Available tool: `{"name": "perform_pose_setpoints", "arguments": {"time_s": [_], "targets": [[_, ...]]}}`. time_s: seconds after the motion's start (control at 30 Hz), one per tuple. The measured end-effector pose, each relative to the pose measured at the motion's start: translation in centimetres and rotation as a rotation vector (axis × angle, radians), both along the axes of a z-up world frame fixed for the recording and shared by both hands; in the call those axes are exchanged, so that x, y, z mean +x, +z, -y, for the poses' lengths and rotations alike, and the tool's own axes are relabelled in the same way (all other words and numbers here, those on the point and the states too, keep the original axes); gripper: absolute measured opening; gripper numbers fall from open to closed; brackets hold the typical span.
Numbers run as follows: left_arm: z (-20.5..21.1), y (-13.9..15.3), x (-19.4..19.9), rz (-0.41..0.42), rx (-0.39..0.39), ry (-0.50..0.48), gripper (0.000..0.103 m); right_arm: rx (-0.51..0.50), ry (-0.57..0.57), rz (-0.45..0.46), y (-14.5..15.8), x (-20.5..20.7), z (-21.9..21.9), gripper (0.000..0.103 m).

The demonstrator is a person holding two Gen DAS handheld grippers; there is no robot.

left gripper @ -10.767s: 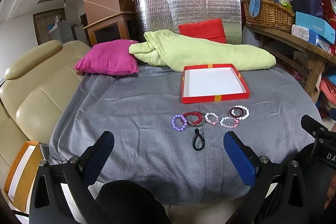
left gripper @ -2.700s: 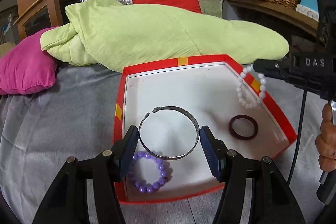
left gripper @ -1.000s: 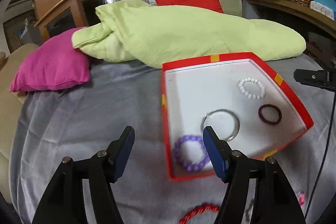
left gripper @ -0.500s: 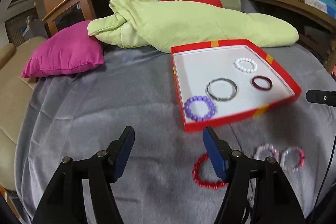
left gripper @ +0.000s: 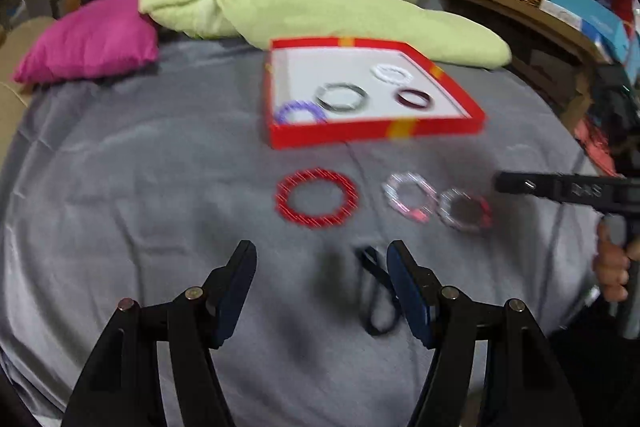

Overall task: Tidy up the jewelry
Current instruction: 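Grasp the black hair tie with the left tool while the right tool grasps a pink-white beaded bracelet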

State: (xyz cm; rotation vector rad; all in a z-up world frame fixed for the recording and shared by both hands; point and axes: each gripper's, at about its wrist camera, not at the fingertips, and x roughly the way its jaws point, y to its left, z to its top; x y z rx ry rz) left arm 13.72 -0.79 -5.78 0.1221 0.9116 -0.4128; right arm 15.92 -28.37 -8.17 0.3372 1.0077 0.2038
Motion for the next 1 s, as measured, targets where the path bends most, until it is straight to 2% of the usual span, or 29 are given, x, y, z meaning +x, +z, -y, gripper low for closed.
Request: {"name": "perform_pose_setpoints", "arguments": {"time_s": [0.17,0.33,0.37,0.4,0.43,0.47,0.57,0.6,0.67,0.8,1.0], "targets": [[1.0,-1.3,-0.6,-0.051,0.008,-0.03,0.069,-0.044,0.008,0.0,-0.4,0.2,-0.9,0.041],[1.6,-2.3,-0.1,-0.106,-0.023,-0.034,0.069,-0.109,0.042,-0.03,-1.7,0.7,-2.2,0.042],[1.8,-2.5,-0.2,-0.107,-0.021,-0.044,0.069,-0.149,0.055,-0.02,-1.8,0.7,-2.7,0.041],[2.2,-2.7,-0.2,-0.111,-0.016,-0.061,0.069,-0.19,0.069,-0.004,-1.7,0.6,-3.2,0.033],[2.5,-2.9,-0.1,-0.115,-0.015,-0.068,0.064,-0.226,0.08,0.006,-1.8,0.5,-3.5,0.017],[2.7,-3.2,0.0,-0.121,-0.008,-0.071,0.06,-0.251,0.092,0.01,-1.8,0.5,-3.8,0.012],[3.1,-3.3,0.2,-0.092,0.025,-0.07,0.037,-0.253,0.089,0.018,-1.7,0.5,-3.5,0.009],[3.0,-3.3,0.3,-0.089,0.023,-0.066,0.024,-0.252,0.08,0.023,-1.6,0.4,-3.2,0.007],[2.8,-3.2,0.5,-0.105,-0.002,-0.067,0.008,-0.242,0.053,0.039,-1.1,0.4,-2.4,0.007],[2.6,-2.5,0.4,-0.056,0.01,-0.074,0.006,-0.181,-0.016,0.089,0.6,0.2,-0.3,0.007],[1.5,-0.6,0.5,0.03,-0.039,-0.043,0.006,-0.059,-0.085,0.143,2.7,-0.2,2.0,0.007]]}}
